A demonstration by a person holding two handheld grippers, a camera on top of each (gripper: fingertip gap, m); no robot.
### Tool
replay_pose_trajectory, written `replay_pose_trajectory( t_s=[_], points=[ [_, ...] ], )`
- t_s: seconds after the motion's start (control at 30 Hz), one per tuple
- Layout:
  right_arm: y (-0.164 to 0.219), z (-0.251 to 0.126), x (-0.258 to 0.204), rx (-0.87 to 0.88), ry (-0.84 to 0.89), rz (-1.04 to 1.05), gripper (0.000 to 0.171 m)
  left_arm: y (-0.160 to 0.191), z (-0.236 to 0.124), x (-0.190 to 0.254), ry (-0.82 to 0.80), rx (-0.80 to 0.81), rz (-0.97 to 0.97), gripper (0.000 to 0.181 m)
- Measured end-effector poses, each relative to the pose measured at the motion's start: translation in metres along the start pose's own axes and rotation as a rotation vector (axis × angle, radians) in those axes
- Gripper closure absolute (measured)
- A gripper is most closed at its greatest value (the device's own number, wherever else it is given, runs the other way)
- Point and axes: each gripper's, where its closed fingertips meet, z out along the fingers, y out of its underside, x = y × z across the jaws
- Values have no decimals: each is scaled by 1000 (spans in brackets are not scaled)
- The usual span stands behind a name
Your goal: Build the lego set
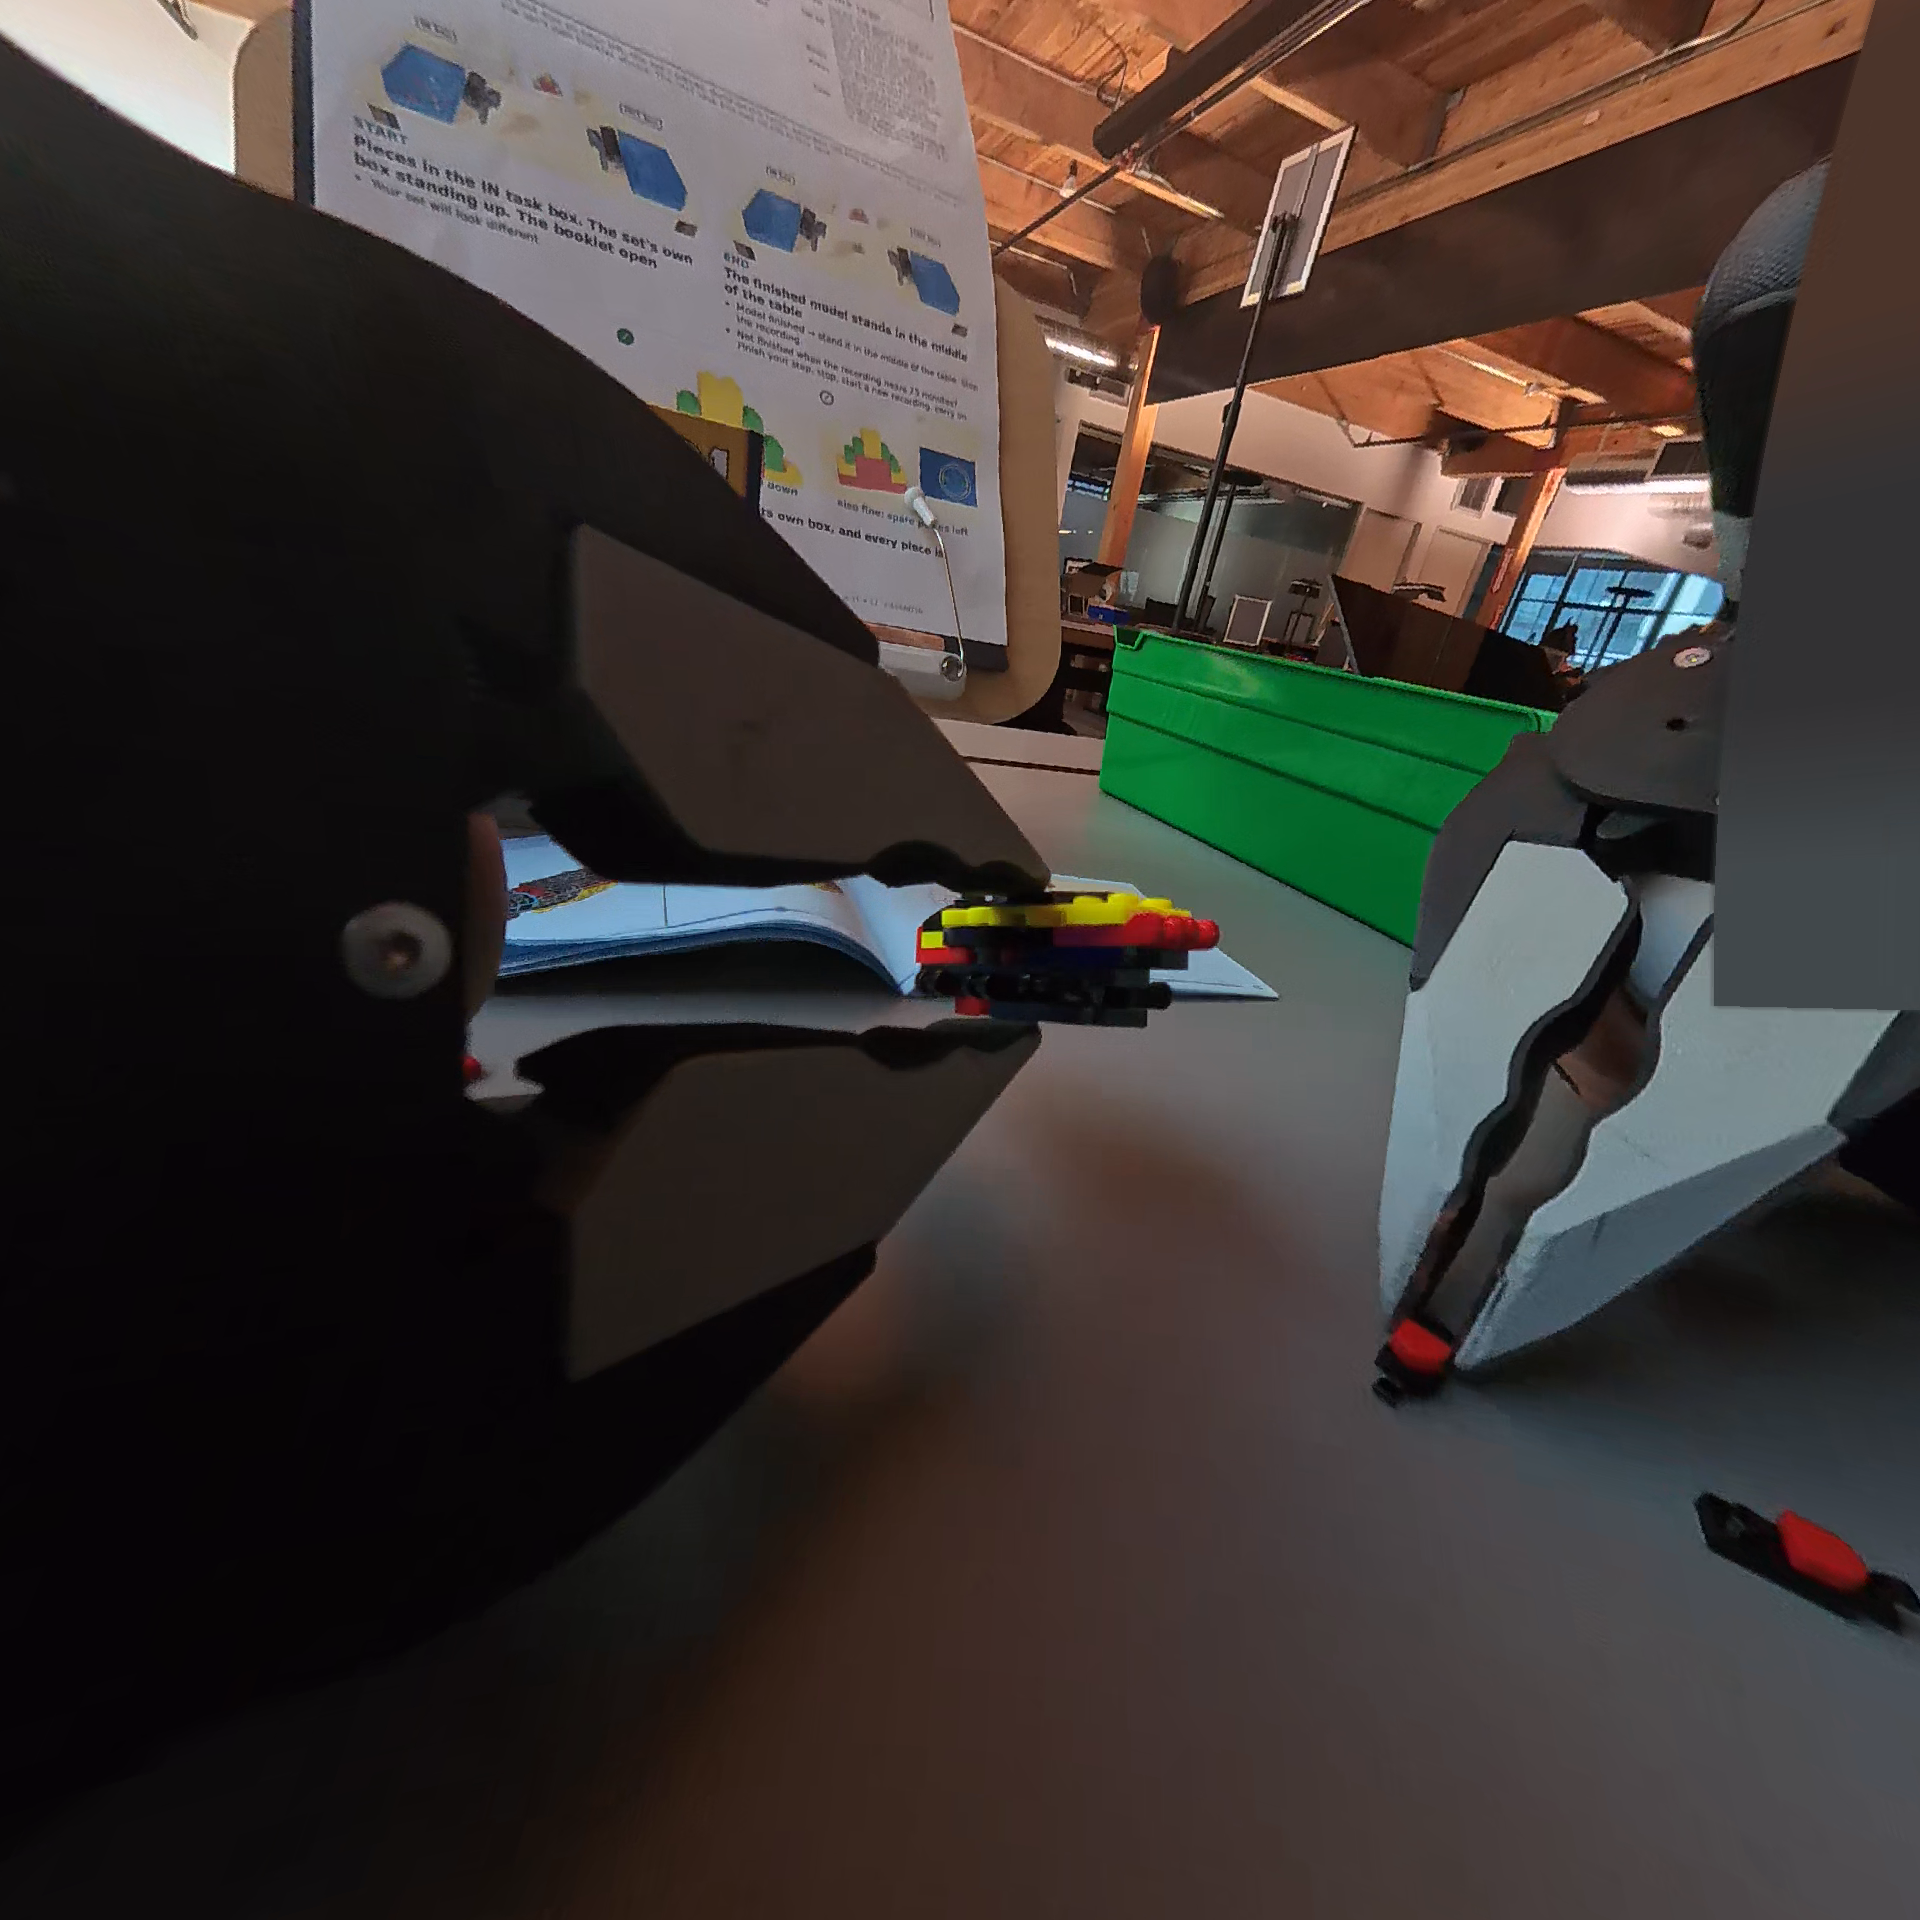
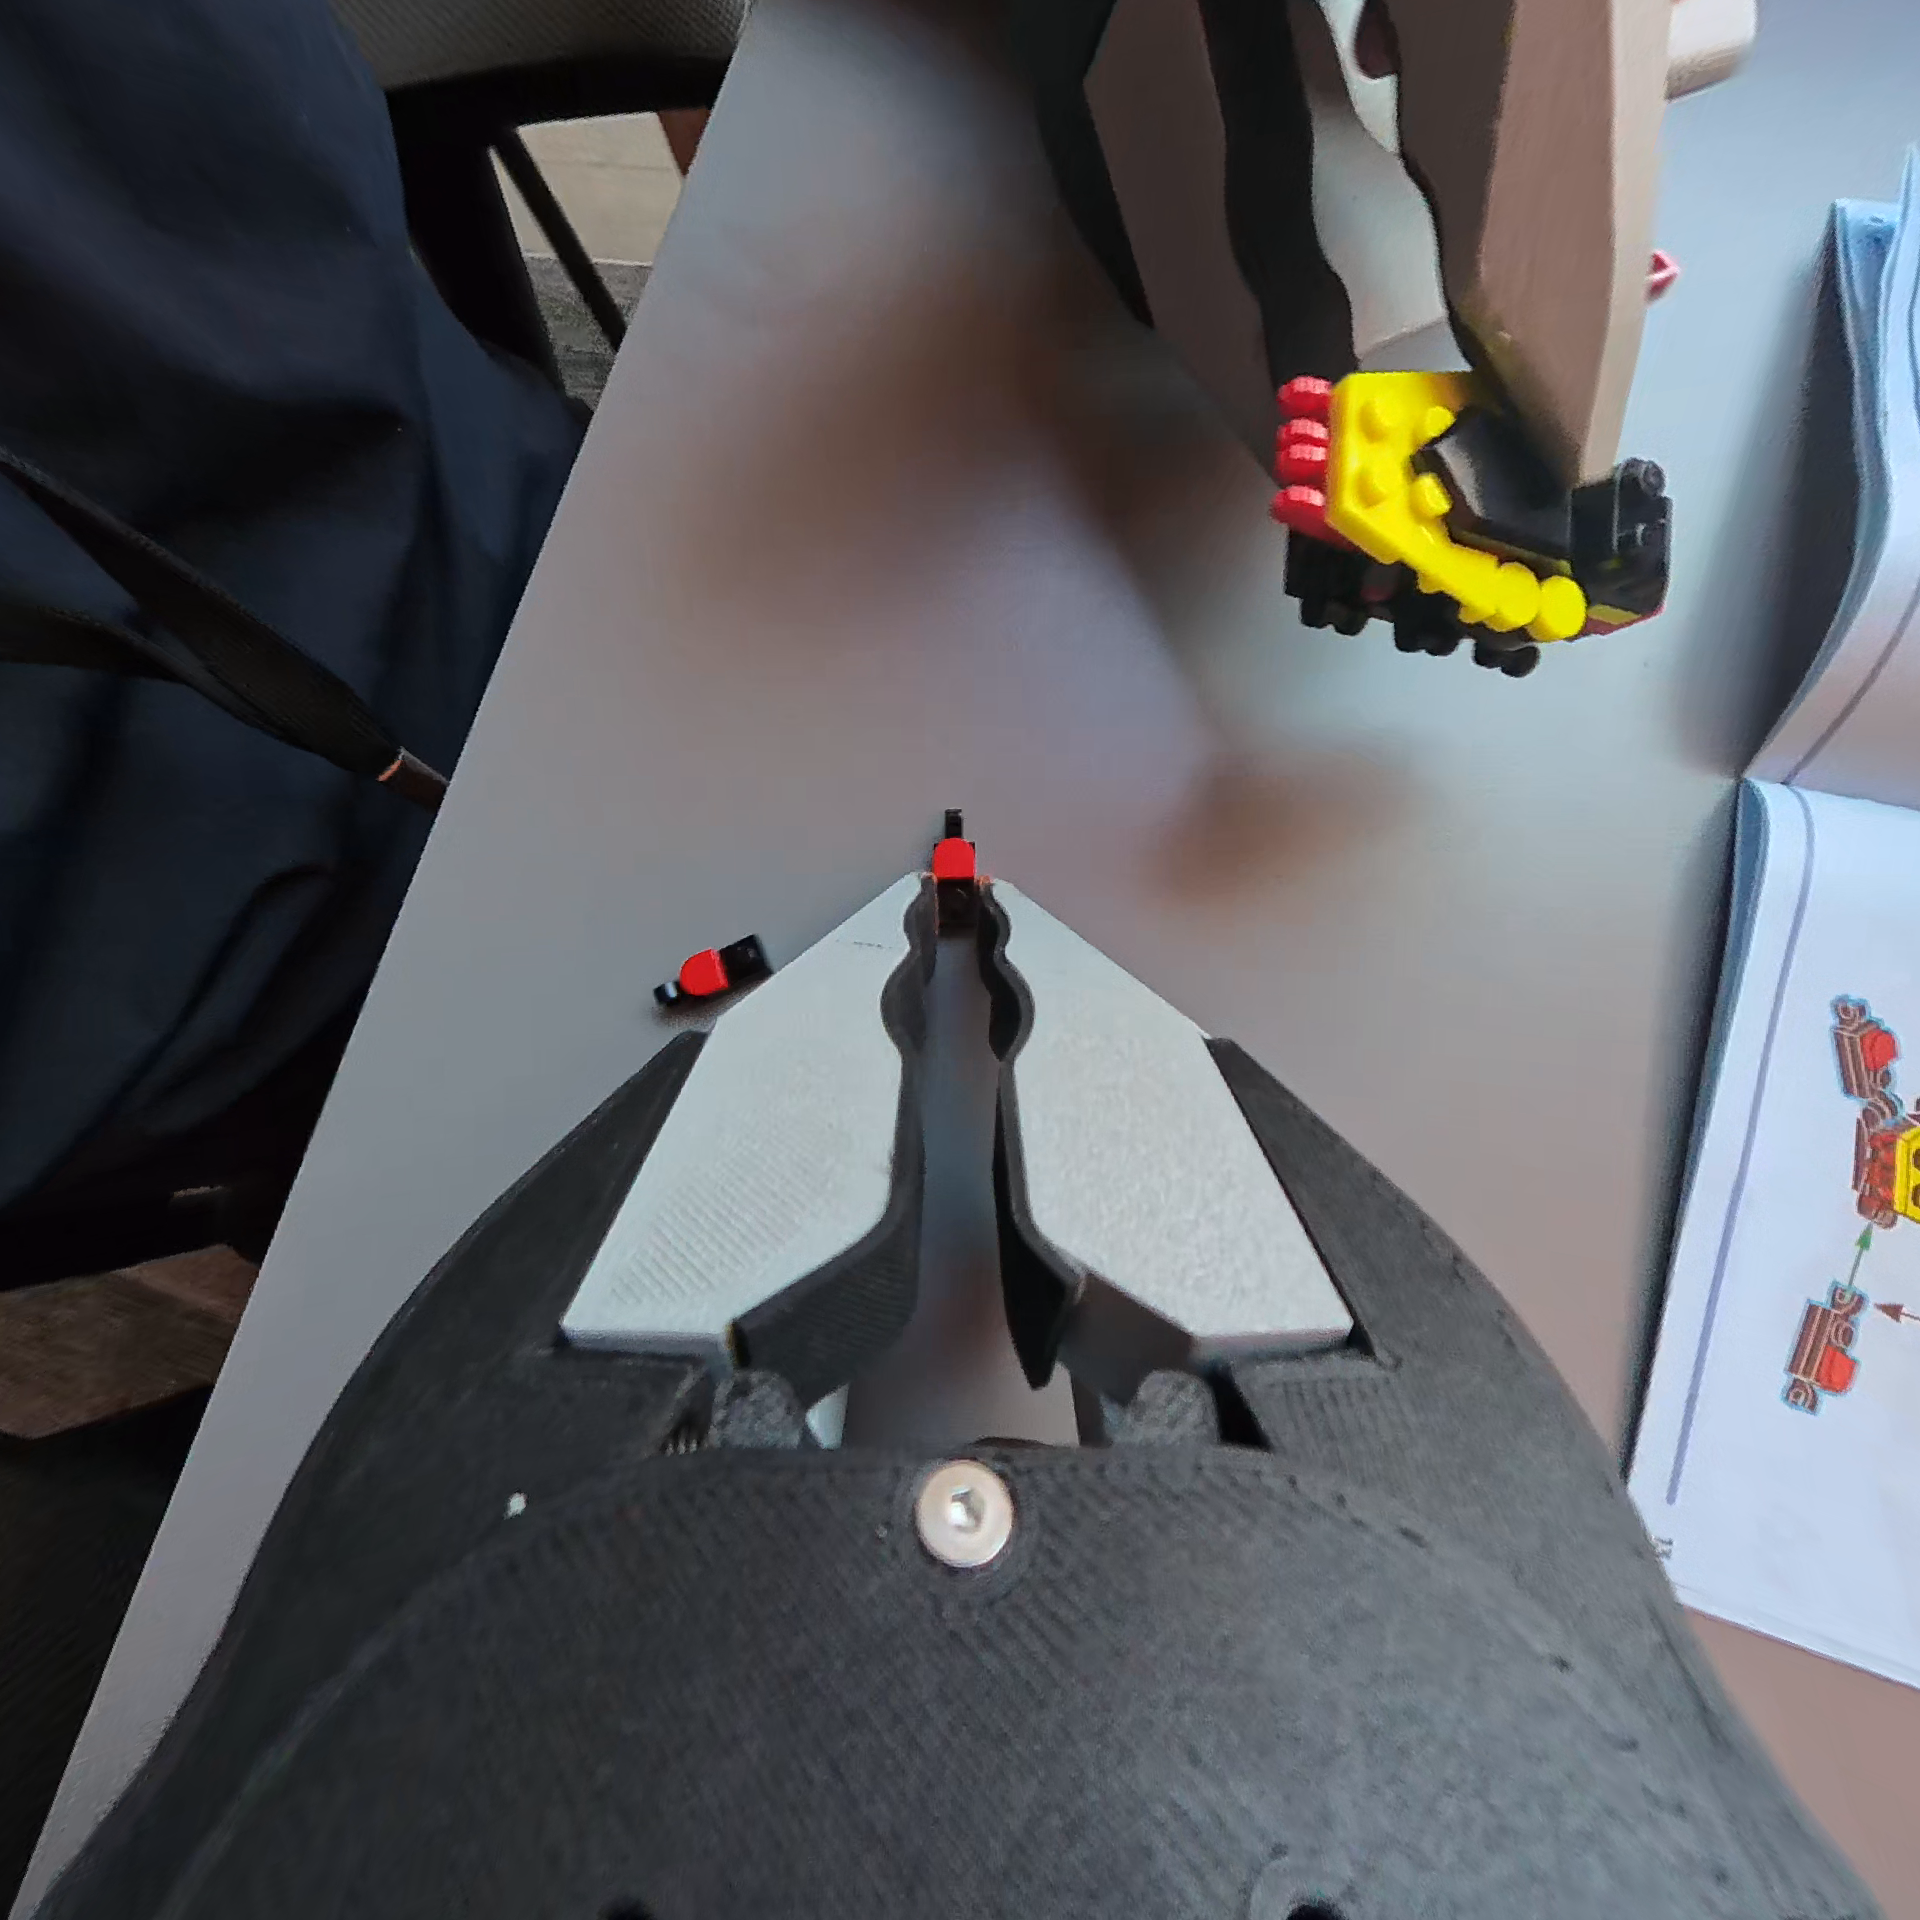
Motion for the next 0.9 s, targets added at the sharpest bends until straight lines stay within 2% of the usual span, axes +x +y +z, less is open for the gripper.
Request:
replay_pose_trajectory(
  t_s=[0.47,0.67,0.9],
  points=[
    [-41,-36,21,291,-34,297,168,-20,-3,-11,-86,69,26,161],
    [-45,-43,23,331,-29,311,168,-29,-2,-9,-81,105,31,161],
    [-43,-40,23,295,12,273,168,-33,-2,-5,-61,117,38,161]
  ],
)
